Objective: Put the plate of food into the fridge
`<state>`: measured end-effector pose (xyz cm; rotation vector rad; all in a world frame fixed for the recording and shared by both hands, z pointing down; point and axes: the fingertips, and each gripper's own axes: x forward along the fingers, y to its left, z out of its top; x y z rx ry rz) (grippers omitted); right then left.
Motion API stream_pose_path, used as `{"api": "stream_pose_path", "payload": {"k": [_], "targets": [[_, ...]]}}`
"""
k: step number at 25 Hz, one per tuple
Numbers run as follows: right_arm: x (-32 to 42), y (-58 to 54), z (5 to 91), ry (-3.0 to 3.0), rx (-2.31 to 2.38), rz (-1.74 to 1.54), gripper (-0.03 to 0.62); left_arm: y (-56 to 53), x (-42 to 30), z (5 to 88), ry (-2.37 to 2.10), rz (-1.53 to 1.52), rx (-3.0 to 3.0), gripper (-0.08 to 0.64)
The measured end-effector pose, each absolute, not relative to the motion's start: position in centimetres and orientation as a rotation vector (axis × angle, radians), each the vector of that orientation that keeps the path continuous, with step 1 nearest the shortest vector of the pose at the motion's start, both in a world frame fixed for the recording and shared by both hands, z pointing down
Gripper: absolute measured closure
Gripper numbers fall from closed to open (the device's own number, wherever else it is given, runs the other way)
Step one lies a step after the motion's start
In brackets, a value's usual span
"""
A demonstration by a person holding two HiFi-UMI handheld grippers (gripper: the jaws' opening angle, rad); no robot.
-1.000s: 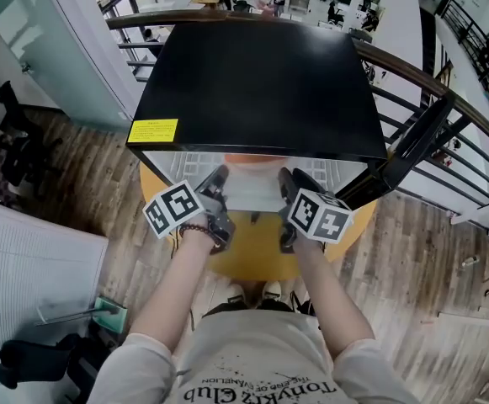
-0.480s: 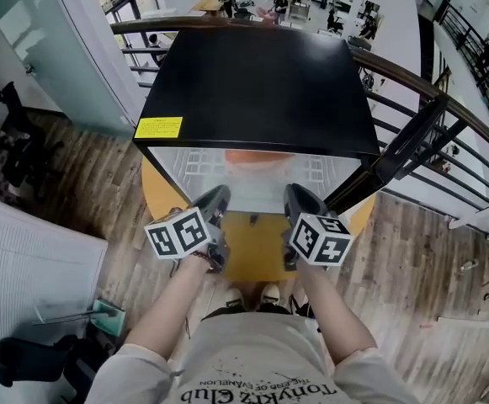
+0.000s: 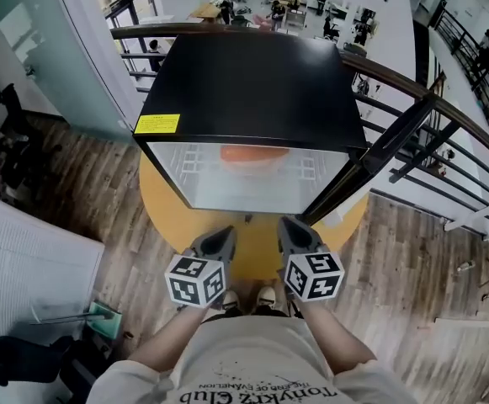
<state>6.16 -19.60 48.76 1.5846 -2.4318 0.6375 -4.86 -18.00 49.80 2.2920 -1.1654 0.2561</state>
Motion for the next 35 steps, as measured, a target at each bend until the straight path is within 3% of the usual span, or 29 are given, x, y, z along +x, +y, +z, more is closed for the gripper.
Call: {"api": "stream_pose_path", "payload": {"k": [12,35], "targets": [[5.5,-11.5,54.3,-2.348,1.492,0.758,0.566,-11.2,-3.9,53.8,-1.268,0.384,2.278,0.537],[4.3,-11.0,54.0,-2.396,1.406,0.732,0.568,-10.5,-3.9,53.2,-1.286,0.376,2.262,0.537]]}}
